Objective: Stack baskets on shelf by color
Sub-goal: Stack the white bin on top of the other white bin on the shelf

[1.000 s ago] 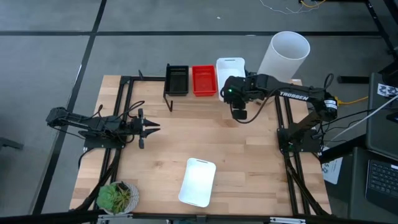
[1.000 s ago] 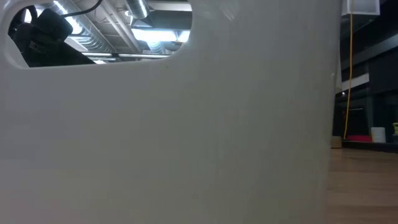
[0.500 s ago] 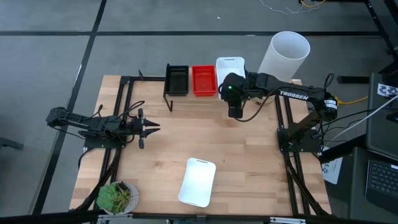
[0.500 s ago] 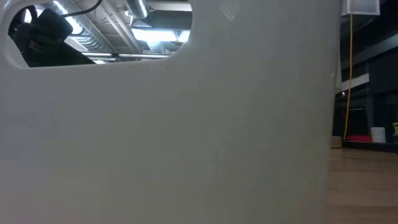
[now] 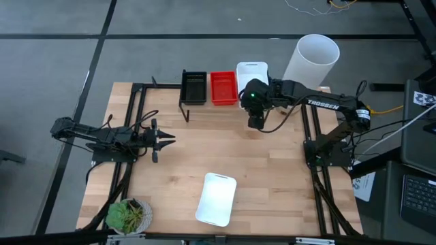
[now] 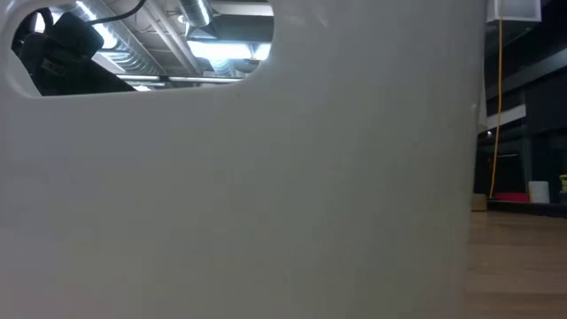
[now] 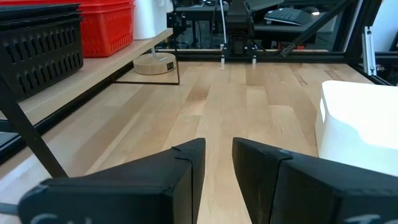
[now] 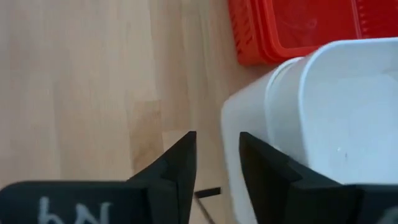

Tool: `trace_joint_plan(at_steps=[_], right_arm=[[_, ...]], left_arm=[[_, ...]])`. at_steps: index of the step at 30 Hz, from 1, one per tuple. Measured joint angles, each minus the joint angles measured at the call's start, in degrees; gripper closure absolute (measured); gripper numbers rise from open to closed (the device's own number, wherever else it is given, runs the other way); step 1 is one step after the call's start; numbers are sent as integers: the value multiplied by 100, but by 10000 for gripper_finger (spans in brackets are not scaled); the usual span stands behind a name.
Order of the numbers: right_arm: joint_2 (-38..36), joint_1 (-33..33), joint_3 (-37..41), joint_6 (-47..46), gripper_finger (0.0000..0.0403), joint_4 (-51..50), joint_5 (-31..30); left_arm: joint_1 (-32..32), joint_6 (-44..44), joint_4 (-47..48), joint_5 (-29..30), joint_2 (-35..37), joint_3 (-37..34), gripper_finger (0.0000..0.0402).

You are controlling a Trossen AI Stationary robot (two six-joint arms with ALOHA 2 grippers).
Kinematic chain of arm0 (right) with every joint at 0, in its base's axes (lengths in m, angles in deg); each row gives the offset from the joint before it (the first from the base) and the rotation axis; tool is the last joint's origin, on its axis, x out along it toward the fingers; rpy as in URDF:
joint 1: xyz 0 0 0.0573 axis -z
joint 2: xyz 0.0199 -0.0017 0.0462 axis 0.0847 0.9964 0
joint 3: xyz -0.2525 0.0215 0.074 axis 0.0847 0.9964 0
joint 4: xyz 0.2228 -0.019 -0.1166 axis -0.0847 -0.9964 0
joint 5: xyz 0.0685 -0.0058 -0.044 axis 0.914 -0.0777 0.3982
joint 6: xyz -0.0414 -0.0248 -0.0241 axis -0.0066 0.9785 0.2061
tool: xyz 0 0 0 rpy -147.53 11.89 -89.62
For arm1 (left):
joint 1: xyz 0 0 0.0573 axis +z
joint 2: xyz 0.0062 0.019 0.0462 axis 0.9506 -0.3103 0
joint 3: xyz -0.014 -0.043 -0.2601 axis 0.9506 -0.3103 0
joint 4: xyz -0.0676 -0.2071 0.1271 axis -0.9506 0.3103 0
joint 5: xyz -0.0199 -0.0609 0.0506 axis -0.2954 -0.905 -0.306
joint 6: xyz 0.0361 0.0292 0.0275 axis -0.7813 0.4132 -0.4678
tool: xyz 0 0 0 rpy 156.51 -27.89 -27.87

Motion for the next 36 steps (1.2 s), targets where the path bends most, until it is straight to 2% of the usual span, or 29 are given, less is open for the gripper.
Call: trace_joint_plan(at_steps=[3,7,9,12,16,20,24,30,36], right_arm=[[-157,-194,-9,-534,281,-184,597],[-234,-670,1,-1447,281,-298,2027],[-218,-1056,108,-1755,281,-68,2255],[-113,-1685,413,-2130,281,678,2101],[146,-2525,805,-2390,281,1846,1611],[746,-3201,784,-2550,281,2558,1038],[1504,-3591,260,-2573,281,2423,835],[2314,-3765,-544,-2764,281,1761,490],[2685,-3814,-688,-2763,281,1475,872]], left_arm=[[-2,0,1,1,1,0,327],[-1,2,1,1,0,0,327],[-2,2,-1,1,2,0,327],[0,2,-1,2,1,0,327],[-1,1,0,0,1,0,327],[-1,0,0,1,2,0,327],[-1,0,1,0,2,0,327],[0,2,1,2,0,0,327],[-1,1,-1,2,2,0,327]])
